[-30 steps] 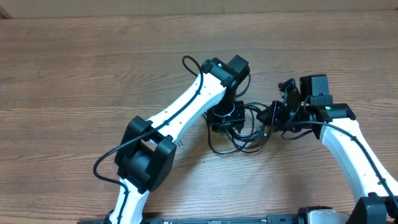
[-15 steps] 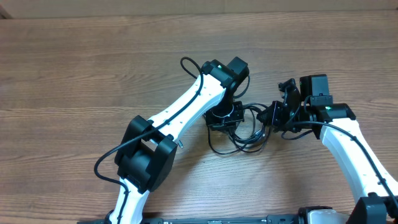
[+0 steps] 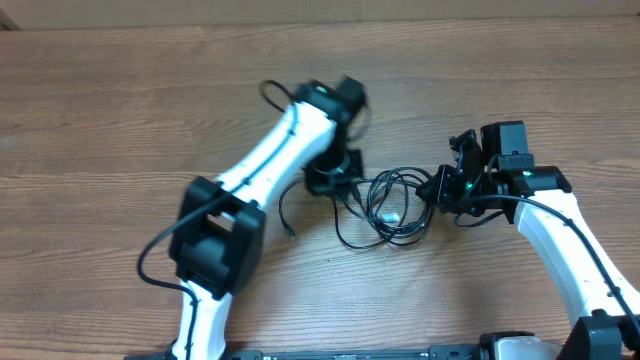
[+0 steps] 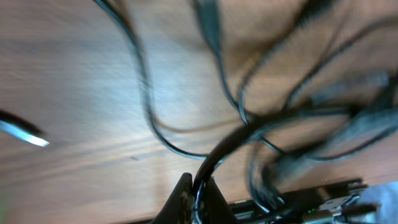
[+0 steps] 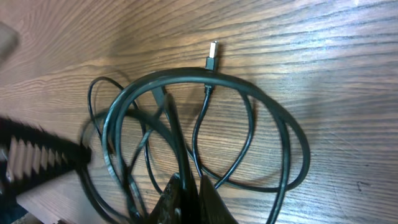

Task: Untangle cables

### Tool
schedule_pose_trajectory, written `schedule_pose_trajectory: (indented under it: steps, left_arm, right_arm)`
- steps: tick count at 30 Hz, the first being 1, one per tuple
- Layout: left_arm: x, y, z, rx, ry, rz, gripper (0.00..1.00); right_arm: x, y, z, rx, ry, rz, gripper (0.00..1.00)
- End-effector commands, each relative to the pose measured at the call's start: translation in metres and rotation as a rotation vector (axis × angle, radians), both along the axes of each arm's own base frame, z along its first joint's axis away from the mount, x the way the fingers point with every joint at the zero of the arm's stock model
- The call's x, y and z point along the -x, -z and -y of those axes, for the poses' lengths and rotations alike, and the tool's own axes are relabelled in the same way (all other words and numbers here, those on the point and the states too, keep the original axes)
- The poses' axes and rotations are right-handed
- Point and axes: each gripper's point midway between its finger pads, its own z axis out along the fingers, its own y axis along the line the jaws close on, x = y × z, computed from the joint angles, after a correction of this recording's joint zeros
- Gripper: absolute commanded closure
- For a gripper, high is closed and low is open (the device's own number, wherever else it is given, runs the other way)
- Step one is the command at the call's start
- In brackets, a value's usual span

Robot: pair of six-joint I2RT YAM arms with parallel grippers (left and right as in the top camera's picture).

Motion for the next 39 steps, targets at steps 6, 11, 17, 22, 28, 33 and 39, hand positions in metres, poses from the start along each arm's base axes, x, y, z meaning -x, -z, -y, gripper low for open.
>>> schedule_pose_trajectory:
  steps: [6, 11, 17, 22, 28, 33, 39]
  left_arm:
    - [-0.054, -0.021, -0.054, 0.232, -0.102, 0.041, 0.73]
    - [-0.049, -0.034, -0.033, 0.391, -0.008, 0.050, 0.45]
    - [-0.015, -0.034, 0.012, 0.393, 0.141, 0.027, 0.39]
    - [0.010, -0.018, 0.028, 0.210, 0.152, 0.009, 0.41]
    - [0.032, -0.007, 0.039, 0.073, 0.099, -0.020, 0.41]
    - [0.041, -0.005, 0.044, 0.047, 0.109, -0.020, 0.42]
    - [0.036, -0.002, 0.047, 0.032, 0.095, 0.005, 0.45]
  right_arm:
    - [-0.009, -0.004, 0.007, 0.040, 0.025, 0.023, 0.96]
    - [-0.010, -0.005, 0.006, 0.033, 0.022, 0.028, 0.96]
    - [-0.010, -0.005, 0.005, 0.030, 0.022, 0.030, 0.96]
    - [-0.012, -0.006, 0.005, 0.027, 0.028, 0.035, 0.96]
    - [-0.021, -0.010, 0.005, 0.003, 0.083, 0.043, 0.96]
    - [-0.024, -0.012, 0.004, -0.004, 0.086, 0.058, 0.96]
    - [-0.028, -0.024, -0.012, -0.100, 0.042, 0.090, 0.96]
